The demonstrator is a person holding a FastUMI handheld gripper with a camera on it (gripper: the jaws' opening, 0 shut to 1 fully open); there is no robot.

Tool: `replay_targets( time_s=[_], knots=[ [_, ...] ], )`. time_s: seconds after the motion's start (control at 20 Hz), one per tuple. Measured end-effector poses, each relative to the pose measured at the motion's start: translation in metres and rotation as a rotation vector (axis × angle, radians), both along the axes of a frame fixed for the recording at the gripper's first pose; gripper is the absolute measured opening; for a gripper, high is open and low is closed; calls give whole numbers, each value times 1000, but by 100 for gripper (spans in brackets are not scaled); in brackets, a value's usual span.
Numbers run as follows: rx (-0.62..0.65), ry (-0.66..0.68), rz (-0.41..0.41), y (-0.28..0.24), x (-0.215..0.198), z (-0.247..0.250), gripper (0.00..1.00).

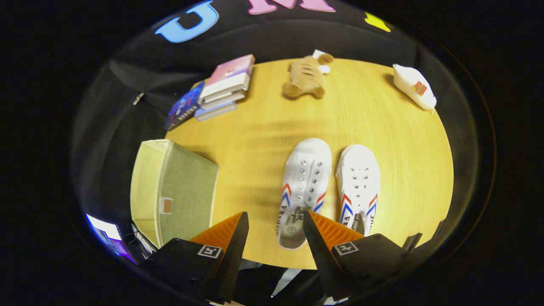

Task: Open the storage box then place both shoes into the box .Put the left shoe in first, then the right shoe, with the right side of both shoes facing outward in a uniform manner.

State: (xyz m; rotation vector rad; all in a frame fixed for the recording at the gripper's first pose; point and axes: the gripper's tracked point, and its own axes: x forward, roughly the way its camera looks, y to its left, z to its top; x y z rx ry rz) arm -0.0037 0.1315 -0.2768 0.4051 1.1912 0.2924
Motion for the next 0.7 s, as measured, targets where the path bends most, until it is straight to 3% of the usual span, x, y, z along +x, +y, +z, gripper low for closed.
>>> replay_targets(
  time_s=[0.15,0.55,0.7],
  knots=[
    [-47,105,-17,-12,0,-39,75],
    [-167,161,-14,-22,23,-84,67],
    [-189,176,18,-20,24,-94,52]
  ],
)
